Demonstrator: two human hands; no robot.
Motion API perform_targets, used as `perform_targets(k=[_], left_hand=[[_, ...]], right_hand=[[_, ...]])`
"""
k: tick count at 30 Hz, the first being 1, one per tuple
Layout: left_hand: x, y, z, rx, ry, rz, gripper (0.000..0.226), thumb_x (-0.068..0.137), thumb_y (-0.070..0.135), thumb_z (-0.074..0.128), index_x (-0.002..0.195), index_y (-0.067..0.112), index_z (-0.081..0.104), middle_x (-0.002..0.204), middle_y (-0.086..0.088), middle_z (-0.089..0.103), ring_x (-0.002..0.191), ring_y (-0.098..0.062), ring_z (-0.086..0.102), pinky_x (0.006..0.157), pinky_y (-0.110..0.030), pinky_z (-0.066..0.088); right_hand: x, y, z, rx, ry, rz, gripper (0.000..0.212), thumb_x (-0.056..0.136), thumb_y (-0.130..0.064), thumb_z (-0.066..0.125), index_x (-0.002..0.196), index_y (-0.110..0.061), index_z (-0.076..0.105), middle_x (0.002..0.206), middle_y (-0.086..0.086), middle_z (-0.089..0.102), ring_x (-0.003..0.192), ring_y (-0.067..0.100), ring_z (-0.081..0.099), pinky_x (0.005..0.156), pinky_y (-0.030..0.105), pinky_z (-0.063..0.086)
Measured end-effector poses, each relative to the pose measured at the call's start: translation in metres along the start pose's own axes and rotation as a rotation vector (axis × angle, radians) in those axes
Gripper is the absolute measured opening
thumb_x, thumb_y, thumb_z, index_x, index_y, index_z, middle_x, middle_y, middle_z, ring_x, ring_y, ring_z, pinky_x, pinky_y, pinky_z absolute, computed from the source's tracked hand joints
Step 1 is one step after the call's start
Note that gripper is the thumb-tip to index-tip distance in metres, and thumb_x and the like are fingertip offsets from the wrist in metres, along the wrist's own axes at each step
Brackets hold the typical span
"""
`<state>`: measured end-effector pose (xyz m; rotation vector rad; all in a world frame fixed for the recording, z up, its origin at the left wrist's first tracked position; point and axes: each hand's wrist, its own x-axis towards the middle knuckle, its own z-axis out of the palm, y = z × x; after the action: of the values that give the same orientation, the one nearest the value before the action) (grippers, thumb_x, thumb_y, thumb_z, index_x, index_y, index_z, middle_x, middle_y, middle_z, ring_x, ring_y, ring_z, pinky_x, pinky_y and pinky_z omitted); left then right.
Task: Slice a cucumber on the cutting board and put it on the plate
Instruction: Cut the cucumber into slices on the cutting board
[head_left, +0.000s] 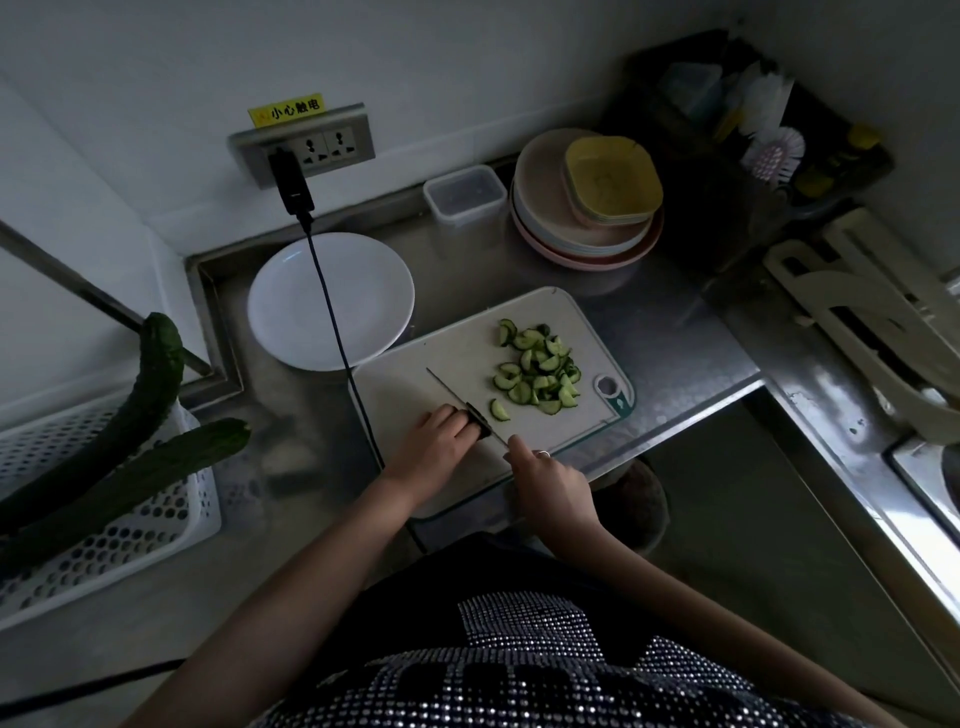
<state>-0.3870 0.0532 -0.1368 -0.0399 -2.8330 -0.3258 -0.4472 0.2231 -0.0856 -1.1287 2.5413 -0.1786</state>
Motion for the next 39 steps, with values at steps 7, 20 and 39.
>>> perform_targets(k=[7,20,39], left_hand=[[-0.001,-0.002,0.003,0.029,-0.042,0.0,0.031,0.073,0.013,0.042,0.092,0.007,0.066,0.087,-0.009,0.063,0.085,-0.025,0.044,0.063,-0.031,0.051],[-0.004,-0.002,0.005,0.015,-0.013,0.037,0.028,0.077,0.014,0.044,0.105,0.012,0.045,0.088,-0.011,0.066,0.087,-0.025,0.046,0.065,-0.032,0.051],[0.0,-0.002,0.005,0.023,0.011,0.029,0.029,0.075,0.012,0.043,0.103,0.009,0.05,0.085,-0.012,0.064,0.085,-0.025,0.043,0.06,-0.031,0.052]], right_hand=[[0.005,-0.001,0.004,0.019,-0.074,0.07,0.017,0.095,-0.01,0.042,0.11,-0.016,0.036,0.095,0.009,0.065,0.086,0.033,0.066,0.056,0.034,0.039],[-0.004,0.005,0.003,0.087,-0.006,0.013,0.015,0.102,-0.03,0.037,0.109,-0.017,0.036,0.098,0.008,0.066,0.087,0.033,0.065,0.058,0.033,0.037],[0.0,0.003,-0.003,0.114,-0.058,0.085,0.01,0.099,-0.02,0.04,0.107,-0.016,0.037,0.096,0.011,0.065,0.088,0.034,0.065,0.06,0.034,0.038]])
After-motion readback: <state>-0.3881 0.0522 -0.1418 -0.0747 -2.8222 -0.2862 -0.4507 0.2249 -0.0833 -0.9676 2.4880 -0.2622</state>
